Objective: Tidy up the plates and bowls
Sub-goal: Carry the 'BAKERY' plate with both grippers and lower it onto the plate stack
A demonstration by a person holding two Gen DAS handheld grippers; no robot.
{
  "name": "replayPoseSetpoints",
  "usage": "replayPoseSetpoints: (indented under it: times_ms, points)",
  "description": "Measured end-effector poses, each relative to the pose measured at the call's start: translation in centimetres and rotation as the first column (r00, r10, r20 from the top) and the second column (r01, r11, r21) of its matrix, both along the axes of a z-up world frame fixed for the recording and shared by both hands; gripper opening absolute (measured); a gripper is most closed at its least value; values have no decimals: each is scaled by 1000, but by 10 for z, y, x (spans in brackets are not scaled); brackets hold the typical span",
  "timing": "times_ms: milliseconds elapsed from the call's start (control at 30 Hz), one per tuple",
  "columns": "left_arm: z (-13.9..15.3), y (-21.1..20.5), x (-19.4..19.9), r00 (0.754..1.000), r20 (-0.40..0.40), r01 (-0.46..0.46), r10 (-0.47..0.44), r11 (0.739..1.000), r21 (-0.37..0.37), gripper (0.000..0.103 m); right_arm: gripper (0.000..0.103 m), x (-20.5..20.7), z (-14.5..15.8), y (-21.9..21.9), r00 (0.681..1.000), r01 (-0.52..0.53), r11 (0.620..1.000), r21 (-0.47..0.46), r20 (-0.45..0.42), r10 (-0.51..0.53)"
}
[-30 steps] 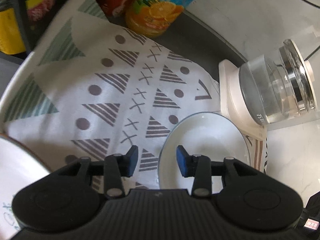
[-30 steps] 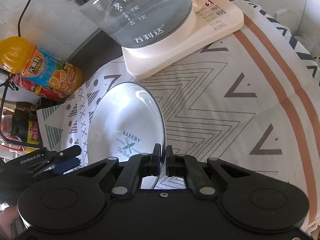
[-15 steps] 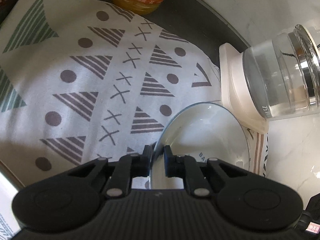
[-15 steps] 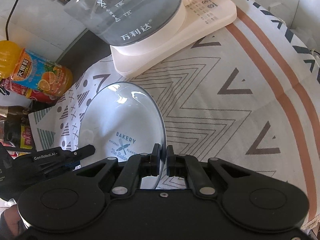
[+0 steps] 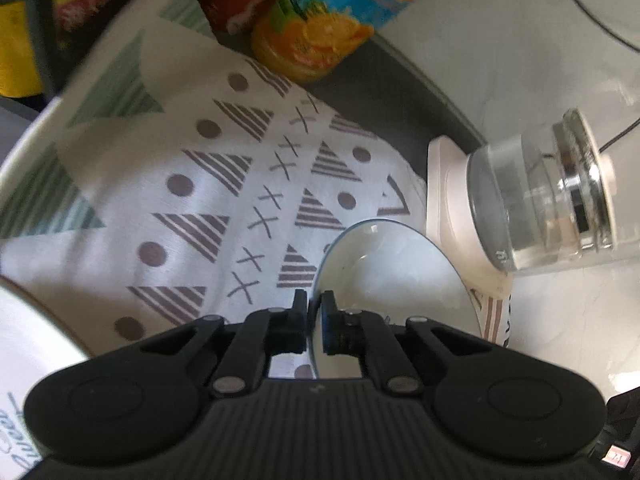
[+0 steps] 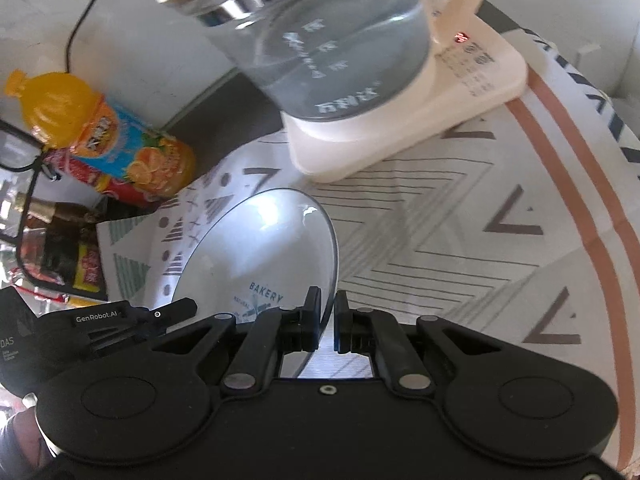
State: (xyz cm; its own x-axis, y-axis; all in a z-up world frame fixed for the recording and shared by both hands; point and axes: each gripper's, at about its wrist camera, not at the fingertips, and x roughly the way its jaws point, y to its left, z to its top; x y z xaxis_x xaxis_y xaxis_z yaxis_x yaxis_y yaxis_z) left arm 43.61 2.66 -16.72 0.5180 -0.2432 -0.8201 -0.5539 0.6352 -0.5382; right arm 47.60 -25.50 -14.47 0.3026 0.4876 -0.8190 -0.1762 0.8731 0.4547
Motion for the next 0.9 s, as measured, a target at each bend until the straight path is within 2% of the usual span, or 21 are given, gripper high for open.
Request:
replayPoseSetpoints:
  times_ms: [500, 900]
  points:
    - [37, 29, -70, 989, 42, -148, 144, 985, 87, 4, 7, -31, 21, 42, 979, -199, 979, 41, 55, 196]
    - [44, 46, -145, 951, 45, -309, 306, 946, 97, 4, 7, -57, 28, 84, 927, -371, 928, 39, 69, 368]
